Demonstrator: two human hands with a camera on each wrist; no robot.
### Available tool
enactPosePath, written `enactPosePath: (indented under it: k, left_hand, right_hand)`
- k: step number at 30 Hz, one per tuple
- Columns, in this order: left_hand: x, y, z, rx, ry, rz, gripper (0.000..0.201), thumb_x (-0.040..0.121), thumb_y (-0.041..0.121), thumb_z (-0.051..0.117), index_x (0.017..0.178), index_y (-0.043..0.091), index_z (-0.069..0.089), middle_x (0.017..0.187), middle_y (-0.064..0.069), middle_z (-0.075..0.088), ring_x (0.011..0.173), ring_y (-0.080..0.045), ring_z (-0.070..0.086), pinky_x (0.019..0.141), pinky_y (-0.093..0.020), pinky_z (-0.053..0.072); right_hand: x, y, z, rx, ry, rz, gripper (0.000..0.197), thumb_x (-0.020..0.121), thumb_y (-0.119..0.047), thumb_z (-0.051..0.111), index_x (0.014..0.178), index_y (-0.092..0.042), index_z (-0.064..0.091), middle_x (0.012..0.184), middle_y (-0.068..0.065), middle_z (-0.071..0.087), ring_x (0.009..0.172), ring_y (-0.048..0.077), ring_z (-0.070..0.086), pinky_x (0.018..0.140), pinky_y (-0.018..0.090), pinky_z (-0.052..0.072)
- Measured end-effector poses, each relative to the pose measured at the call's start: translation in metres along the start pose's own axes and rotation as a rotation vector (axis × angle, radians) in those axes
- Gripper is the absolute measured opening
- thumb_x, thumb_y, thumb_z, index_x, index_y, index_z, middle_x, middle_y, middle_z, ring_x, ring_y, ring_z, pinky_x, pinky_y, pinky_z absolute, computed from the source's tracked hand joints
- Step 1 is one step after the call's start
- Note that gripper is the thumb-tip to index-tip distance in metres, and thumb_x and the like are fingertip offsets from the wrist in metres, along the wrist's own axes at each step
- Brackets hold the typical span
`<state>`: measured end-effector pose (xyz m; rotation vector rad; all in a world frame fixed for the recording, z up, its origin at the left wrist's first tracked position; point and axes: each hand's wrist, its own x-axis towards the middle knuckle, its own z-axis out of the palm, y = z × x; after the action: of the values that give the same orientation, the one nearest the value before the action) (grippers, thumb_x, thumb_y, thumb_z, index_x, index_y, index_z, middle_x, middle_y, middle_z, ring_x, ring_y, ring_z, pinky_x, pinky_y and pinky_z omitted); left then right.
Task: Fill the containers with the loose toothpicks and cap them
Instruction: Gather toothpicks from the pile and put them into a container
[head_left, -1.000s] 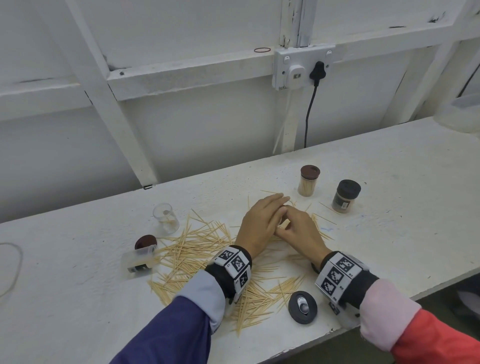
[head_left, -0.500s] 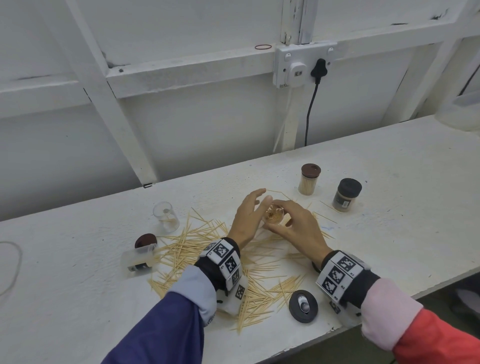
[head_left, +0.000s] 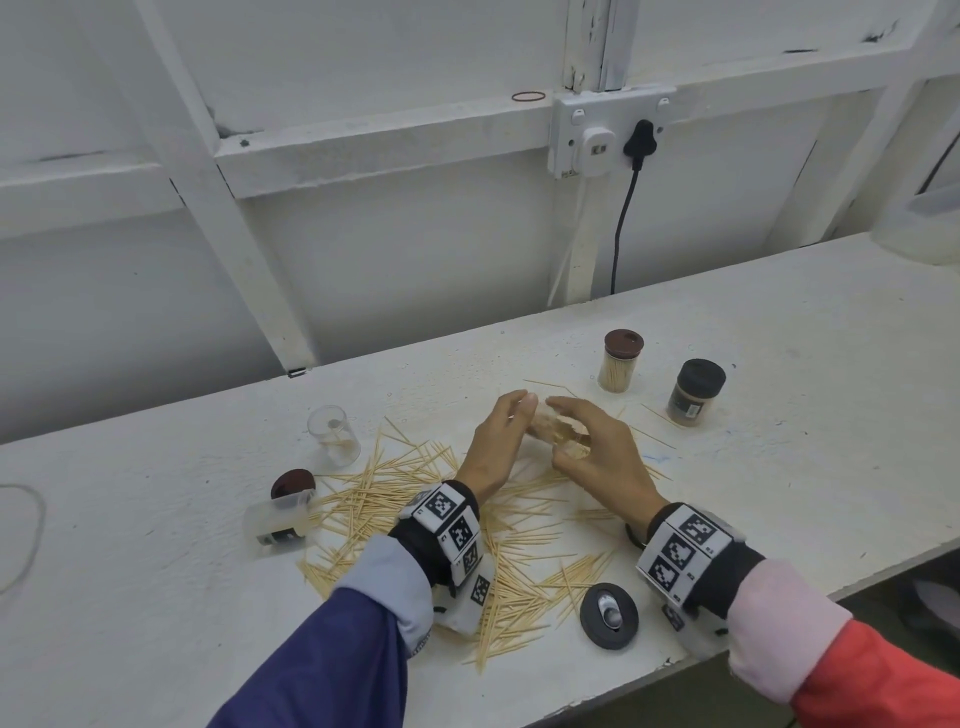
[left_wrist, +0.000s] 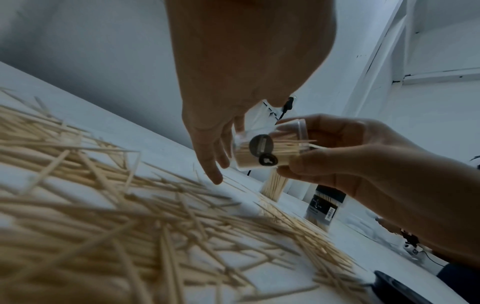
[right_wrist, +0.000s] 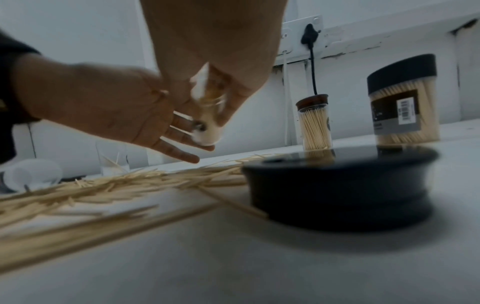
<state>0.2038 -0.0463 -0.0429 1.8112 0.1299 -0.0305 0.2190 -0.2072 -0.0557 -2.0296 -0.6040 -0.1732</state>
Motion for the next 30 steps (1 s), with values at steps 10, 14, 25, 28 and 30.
enactPosePath:
  k: [10, 14, 25, 28, 30]
  left_hand:
    - [0.002, -0.005, -0.007, -0.028, 0.021, -0.044, 0.045, 0.101, 0.05, 0.039, 0.129, 0.018, 0.055, 0.122, 0.001, 0.06, 0.111, -0.013, 0.057, 0.092, -0.025, 0.047]
    - [0.003, -0.004, -0.011, 0.044, 0.014, -0.016, 0.039, 0.103, 0.041, 0.04, 0.126, 0.016, 0.06, 0.116, 0.002, 0.062, 0.107, -0.012, 0.057, 0.079, -0.012, 0.041]
    - [0.001, -0.004, -0.009, 0.025, -0.03, -0.049, 0.037, 0.104, 0.042, 0.038, 0.111, 0.023, 0.069, 0.108, -0.002, 0.069, 0.106, -0.02, 0.063, 0.093, -0.034, 0.052]
    - [0.003, -0.003, -0.01, 0.037, -0.023, -0.088, 0.044, 0.102, 0.046, 0.039, 0.115, 0.017, 0.069, 0.107, -0.005, 0.071, 0.101, -0.023, 0.065, 0.098, -0.043, 0.05]
    - [0.005, -0.003, -0.014, 0.034, -0.047, -0.131, 0.05, 0.1, 0.052, 0.039, 0.113, 0.015, 0.071, 0.105, -0.01, 0.072, 0.1, -0.029, 0.066, 0.095, -0.049, 0.052]
  right_hand:
    - [-0.002, -0.006, 0.001, 0.131, -0.108, -0.017, 0.06, 0.076, -0.006, 0.079, 0.129, -0.023, 0.057, 0.123, -0.011, 0.06, 0.114, -0.004, 0.054, 0.091, 0.016, 0.051]
    - [-0.003, -0.013, 0.001, 0.216, -0.126, 0.011, 0.059, 0.071, -0.02, 0.086, 0.125, -0.019, 0.061, 0.123, -0.01, 0.062, 0.115, -0.003, 0.055, 0.084, 0.015, 0.053]
    - [0.0, -0.012, 0.002, 0.187, -0.142, -0.014, 0.046, 0.073, -0.03, 0.084, 0.116, -0.02, 0.069, 0.121, -0.01, 0.061, 0.113, -0.001, 0.055, 0.083, 0.013, 0.051]
    - [-0.001, -0.011, -0.002, 0.146, -0.237, -0.028, 0.067, 0.063, -0.038, 0.088, 0.124, -0.026, 0.063, 0.13, -0.016, 0.055, 0.121, -0.003, 0.05, 0.091, 0.011, 0.046]
    - [0.0, -0.006, -0.001, 0.121, -0.275, -0.061, 0.07, 0.065, -0.025, 0.089, 0.129, -0.026, 0.059, 0.132, -0.015, 0.054, 0.123, -0.001, 0.049, 0.094, 0.016, 0.047]
